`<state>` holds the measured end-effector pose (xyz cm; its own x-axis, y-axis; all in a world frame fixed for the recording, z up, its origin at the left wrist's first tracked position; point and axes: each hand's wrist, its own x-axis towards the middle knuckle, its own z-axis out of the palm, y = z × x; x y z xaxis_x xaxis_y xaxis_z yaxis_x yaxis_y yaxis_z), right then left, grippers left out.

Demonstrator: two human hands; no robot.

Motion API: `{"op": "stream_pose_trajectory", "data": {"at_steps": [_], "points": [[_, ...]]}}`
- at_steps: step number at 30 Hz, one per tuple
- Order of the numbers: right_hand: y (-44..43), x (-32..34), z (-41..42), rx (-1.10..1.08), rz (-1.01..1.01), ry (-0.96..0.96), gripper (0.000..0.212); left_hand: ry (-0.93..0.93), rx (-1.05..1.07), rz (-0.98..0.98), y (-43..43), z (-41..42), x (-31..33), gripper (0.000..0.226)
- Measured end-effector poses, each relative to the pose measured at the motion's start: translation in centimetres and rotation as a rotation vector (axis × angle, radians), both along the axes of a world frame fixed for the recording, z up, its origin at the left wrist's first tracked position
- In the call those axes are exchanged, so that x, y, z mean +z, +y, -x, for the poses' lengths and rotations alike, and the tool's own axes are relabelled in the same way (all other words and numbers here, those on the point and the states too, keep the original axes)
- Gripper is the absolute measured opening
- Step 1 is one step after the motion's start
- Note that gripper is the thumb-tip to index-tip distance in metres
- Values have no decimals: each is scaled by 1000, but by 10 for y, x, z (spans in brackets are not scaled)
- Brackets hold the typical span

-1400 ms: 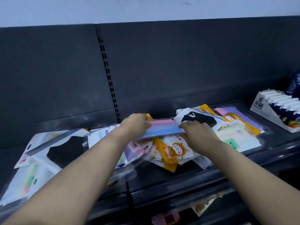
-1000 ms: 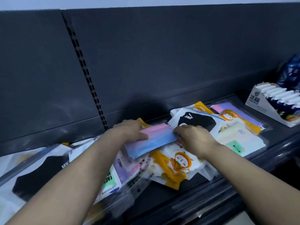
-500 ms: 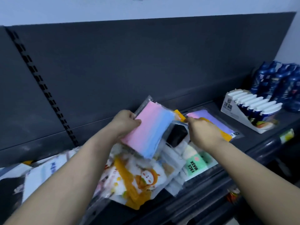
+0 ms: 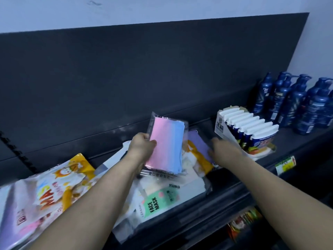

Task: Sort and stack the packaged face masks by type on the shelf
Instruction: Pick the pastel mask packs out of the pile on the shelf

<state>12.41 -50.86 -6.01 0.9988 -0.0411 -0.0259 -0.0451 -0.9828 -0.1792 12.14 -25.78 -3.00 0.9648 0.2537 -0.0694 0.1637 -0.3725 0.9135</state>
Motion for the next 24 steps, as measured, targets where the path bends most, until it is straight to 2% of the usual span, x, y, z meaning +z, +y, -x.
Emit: {"op": "stream_pose_trajectory", "data": {"at_steps": [3, 10, 14, 16, 20, 22, 24], "points": [[-1, -10, -15, 24, -119, 88, 38, -13, 39, -15, -12, -7, -2, 5], [-2, -10, -30, -19, -88, 69, 67, -43, 43, -78, -20, -17, -3, 3], [-3, 7, -30, 19, 142, -188, 53, -49, 42, -99, -21, -23, -2, 8], [-4, 18, -28, 34, 141, -302, 56, -50, 48, -103, -22, -26, -1, 14], [-3, 42, -23, 22, -82, -430, 74, -72, 102, -80, -13, -25, 3, 14], [5, 56, -19, 55, -268, -451, 64, -86, 140, -53, -2, -20, 8, 12], [18, 65, -14, 118, -371, -439, 57, -92, 185, -59, 13, -12, 16, 11]]}}
